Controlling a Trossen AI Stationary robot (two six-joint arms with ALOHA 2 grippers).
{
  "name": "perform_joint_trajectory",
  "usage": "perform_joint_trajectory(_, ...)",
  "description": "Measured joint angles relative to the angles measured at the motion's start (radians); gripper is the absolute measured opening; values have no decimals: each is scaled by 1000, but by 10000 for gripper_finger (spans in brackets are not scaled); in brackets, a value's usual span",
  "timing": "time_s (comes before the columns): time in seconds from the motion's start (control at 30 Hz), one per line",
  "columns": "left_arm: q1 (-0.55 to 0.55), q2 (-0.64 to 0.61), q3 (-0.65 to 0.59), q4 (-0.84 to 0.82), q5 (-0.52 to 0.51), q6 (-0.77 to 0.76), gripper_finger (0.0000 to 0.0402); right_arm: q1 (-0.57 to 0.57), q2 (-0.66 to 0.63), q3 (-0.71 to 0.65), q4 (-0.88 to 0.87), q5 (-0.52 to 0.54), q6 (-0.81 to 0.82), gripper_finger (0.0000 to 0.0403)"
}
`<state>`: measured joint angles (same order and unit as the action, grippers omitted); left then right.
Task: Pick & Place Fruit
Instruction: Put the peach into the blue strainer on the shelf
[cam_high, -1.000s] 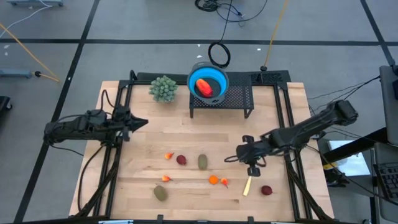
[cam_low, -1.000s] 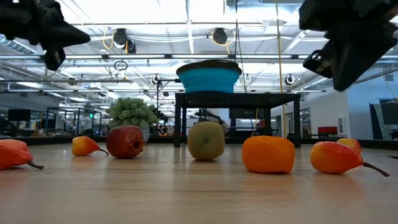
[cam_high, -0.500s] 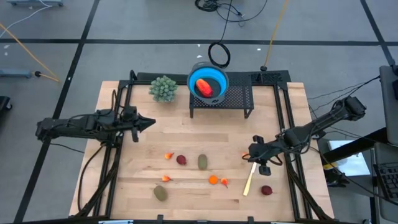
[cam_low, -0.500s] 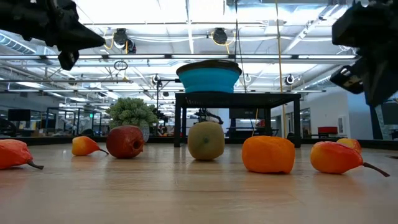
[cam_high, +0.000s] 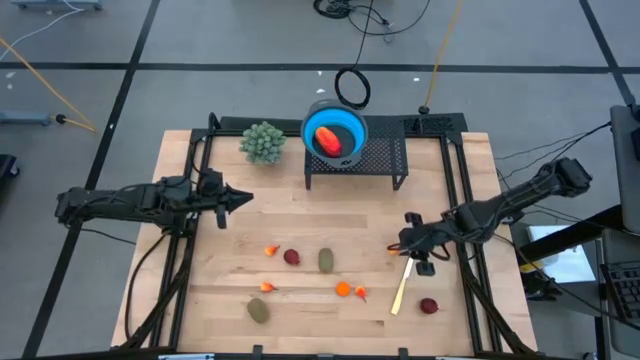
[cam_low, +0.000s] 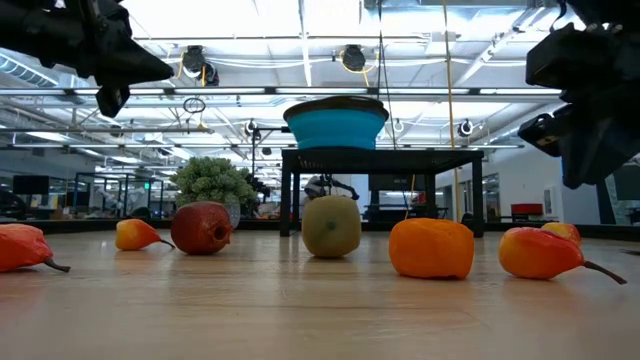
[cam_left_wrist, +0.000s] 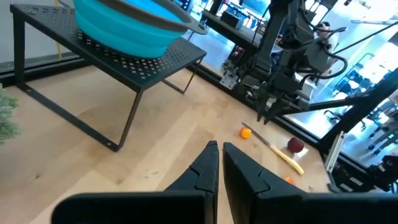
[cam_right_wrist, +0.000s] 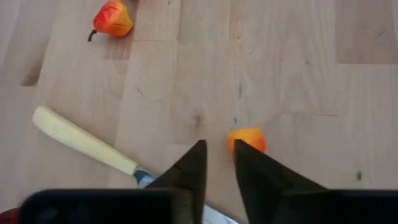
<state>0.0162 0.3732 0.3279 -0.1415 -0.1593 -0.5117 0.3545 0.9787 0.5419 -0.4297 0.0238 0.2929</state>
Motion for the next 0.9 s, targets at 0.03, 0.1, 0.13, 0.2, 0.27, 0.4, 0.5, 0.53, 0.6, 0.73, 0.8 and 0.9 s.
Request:
perform_joint_trajectory(0.03,0,0,0,2,0,-6,21,-4,0,0,0,0,-11,94)
perform_joint_trajectory(0.1,0,0,0,17,0,-12,21,-14,0,0,-3,-2,-43,126)
perform_joint_trajectory(0.13,0,0,0,24,0,-12,21,-20,0,0,-6,-2,-58,142)
perform_joint_trajectory(0.2,0,0,0,30,0,-13,21,-30,0,0,-15,-1,-88,174)
perform_joint_trajectory(0.27,0,0,0,33,0,-13,21,-42,2,-1,-17,1,-111,204)
perform_joint_trajectory(0.4,0,0,0,34,0,-13,21,-62,4,-37,13,1,-130,248)
perform_joint_trajectory(0.5,0,0,0,34,0,-13,21,-70,6,-71,42,1,-133,264)
perform_joint_trajectory(0.53,0,0,0,34,0,-13,21,-73,6,-81,59,1,-134,266)
perform_joint_trajectory(0.6,0,0,0,34,0,-13,21,-74,6,-102,99,1,-134,269)
perform_joint_trajectory(0.73,0,0,0,34,0,-13,21,-74,6,-137,185,2,-144,267)
perform_joint_trajectory(0.8,0,0,0,34,-2,-13,21,-74,8,-155,218,1,-148,263)
perform_joint_trajectory(0.9,0,0,0,34,-16,-13,21,-74,17,-183,260,2,-149,258)
